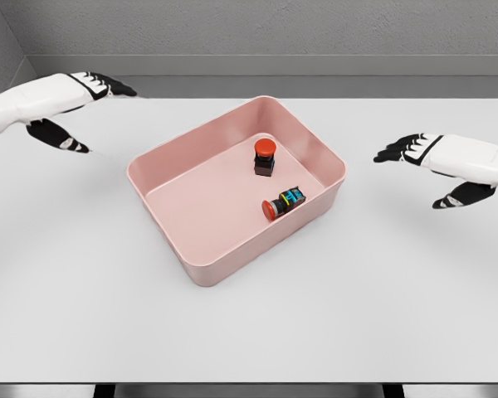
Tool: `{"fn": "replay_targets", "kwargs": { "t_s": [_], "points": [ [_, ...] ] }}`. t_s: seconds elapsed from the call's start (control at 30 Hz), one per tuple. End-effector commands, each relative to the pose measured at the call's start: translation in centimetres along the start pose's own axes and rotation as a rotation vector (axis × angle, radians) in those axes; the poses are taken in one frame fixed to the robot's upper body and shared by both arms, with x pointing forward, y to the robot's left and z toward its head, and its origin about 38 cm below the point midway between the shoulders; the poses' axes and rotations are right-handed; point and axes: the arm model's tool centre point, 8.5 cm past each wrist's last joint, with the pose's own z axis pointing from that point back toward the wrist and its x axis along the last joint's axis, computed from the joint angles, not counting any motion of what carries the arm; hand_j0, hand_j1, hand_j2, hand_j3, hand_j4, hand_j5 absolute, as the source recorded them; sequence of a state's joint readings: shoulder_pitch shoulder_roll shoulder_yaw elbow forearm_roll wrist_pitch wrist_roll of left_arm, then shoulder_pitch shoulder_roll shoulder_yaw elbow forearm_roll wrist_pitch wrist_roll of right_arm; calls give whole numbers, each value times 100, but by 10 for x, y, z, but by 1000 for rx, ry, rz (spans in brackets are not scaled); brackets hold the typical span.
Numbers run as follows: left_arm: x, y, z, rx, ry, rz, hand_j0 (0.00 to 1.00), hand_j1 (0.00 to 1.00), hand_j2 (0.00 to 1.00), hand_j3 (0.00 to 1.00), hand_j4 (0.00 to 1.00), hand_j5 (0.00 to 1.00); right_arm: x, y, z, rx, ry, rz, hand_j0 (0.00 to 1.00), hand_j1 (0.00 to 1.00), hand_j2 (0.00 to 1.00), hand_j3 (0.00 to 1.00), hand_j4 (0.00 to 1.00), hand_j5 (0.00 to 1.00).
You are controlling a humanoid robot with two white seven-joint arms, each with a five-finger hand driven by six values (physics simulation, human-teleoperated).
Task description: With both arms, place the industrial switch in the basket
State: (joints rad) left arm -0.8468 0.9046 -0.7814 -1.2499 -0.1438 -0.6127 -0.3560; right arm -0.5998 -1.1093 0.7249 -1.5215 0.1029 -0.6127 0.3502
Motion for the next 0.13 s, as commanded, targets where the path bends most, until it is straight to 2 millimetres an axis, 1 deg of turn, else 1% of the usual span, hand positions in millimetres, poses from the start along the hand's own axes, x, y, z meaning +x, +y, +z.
{"fn": "replay_targets", "kwargs": {
  "t_s": [0.0, 0.07, 0.1],
  "points": [
    [-7, 7, 16, 7, 33, -8, 100, 100, 100, 100, 100, 100, 0, -1, 1, -4, 1, -5, 100, 100, 100, 100, 100, 100],
    [-14, 12, 35, 5, 66, -8, 100, 100, 100, 100, 100, 100, 0, 1, 1, -2, 1, -7, 100, 100, 100, 100, 100, 100],
    [-16, 10, 39, 4, 72, 5, 100, 100, 100, 100, 100, 100, 0, 1, 1, -1, 1, -8, 100, 100, 100, 100, 100, 100]
  ]
}}
